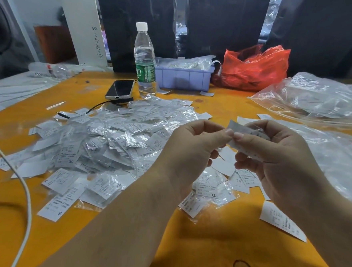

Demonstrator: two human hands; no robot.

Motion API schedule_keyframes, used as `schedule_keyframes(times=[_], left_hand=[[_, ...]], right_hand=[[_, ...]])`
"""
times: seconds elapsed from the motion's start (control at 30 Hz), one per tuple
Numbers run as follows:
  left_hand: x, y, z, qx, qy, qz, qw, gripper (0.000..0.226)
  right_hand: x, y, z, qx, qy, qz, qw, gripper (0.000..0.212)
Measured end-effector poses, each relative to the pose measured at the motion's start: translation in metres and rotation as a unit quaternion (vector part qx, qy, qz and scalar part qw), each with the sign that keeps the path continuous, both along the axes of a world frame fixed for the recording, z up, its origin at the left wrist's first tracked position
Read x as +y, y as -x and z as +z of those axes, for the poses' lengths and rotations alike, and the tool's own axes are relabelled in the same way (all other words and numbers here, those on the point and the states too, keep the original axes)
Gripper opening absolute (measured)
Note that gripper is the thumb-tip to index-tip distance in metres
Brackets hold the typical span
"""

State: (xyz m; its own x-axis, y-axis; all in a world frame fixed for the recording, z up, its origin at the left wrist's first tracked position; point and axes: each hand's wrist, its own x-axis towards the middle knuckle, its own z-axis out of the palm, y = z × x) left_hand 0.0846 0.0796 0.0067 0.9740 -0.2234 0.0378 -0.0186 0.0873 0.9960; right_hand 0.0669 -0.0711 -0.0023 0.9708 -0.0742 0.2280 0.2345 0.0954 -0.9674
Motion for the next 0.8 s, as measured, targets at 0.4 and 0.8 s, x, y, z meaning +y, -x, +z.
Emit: schedule_keyframes(times=[0.4, 0.8], left_hand=[[0.002, 0.000, 0.000, -0.126, -0.091, 0.036, 0.987, 0.016], [0.021, -0.014, -0.004, -0.110, -0.472, 0.131, 0.865, 0.019]], right_hand=[[0.003, 0.002, 0.005, 0.015, 0.014, 0.032, 0.999, 0.040], [-0.020, -0.013, -0.005, 0.018, 0.558, -0.084, 0.825, 0.035]])
